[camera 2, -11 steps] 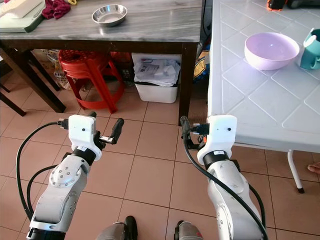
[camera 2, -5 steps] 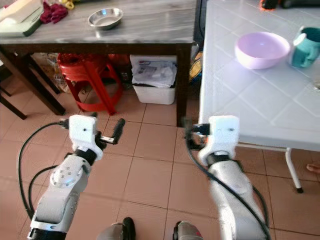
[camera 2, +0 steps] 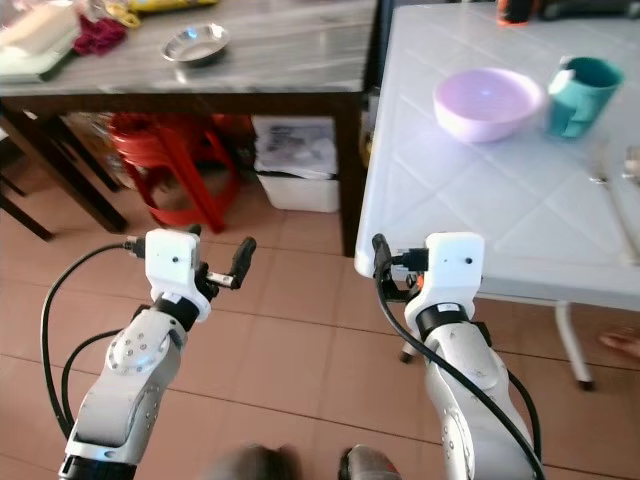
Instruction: Setting the table
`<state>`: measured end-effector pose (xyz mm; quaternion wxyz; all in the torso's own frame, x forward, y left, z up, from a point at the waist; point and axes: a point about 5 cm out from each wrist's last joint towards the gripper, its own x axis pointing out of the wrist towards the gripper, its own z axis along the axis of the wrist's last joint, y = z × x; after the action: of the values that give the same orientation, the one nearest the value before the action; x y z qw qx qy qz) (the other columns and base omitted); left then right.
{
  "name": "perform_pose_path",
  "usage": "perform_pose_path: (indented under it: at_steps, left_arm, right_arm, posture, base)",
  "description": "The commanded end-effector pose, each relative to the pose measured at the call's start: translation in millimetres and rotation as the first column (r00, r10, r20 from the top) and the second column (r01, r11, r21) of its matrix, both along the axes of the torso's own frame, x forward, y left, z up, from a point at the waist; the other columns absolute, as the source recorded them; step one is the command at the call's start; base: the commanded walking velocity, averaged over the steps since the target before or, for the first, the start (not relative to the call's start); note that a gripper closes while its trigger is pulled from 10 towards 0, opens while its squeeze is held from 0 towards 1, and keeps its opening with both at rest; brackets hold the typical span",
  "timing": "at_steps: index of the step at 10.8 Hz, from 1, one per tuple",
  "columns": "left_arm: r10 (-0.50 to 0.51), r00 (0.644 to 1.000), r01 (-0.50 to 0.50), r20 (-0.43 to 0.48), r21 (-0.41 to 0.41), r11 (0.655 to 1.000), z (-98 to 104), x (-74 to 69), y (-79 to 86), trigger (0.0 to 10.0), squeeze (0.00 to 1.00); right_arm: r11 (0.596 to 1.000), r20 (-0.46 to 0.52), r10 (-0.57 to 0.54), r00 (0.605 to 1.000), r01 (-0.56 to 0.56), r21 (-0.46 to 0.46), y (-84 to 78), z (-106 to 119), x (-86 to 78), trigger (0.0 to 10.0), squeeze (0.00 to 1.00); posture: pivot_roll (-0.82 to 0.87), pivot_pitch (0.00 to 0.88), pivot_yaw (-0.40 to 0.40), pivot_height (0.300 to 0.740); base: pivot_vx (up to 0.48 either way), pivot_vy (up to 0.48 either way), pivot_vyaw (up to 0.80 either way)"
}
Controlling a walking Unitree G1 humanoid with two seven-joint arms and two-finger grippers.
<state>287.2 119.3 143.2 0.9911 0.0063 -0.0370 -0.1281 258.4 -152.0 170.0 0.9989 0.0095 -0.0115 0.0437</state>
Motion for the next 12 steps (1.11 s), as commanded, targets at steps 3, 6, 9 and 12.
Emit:
perform_pose_path:
  at_steps: [3,6,9,12]
  left_arm:
    - [0.029,0.999,-0.029,-0.017,-0.013,0.999,-3.7,-1.4,7.0,10.0,0.00]
    - [0.010,1.000,-0.010,0.003,-0.012,1.000,-0.4,-1.1,6.2,10.0,0.00]
    - [-0.041,0.999,0.041,0.004,-0.036,0.998,0.7,-3.4,3.1,10.0,0.00]
    - [-0.060,0.998,0.061,0.014,-0.056,0.997,2.5,-5.4,3.6,10.0,0.00]
  right_arm:
    - [1.000,0.008,0.017,1.000,-0.017,0.006,4.9,1.7,-1.6,10.0,0.00]
    - [1.000,0.009,0.017,1.000,-0.017,0.006,5.2,2.0,-1.6,10.0,0.00]
    - [1.000,0.008,0.015,1.000,-0.015,0.006,4.7,2.1,-2.2,10.0,0.00]
    - [1.000,0.014,0.016,1.000,-0.016,-0.002,3.5,2.0,-3.5,10.0,0.00]
  posture:
    - [-0.16,0.228,0.103,0.740]
    - [-0.16,0.229,0.103,0.740]
    - [-0.16,0.230,0.105,0.740]
    - [-0.16,0.231,0.103,0.740]
  base:
    - [0.000,-0.194,0.00]
    - [0.000,0.000,0.00]
    - [0.000,0.000,0.00]
    - [0.000,0.000,0.00]
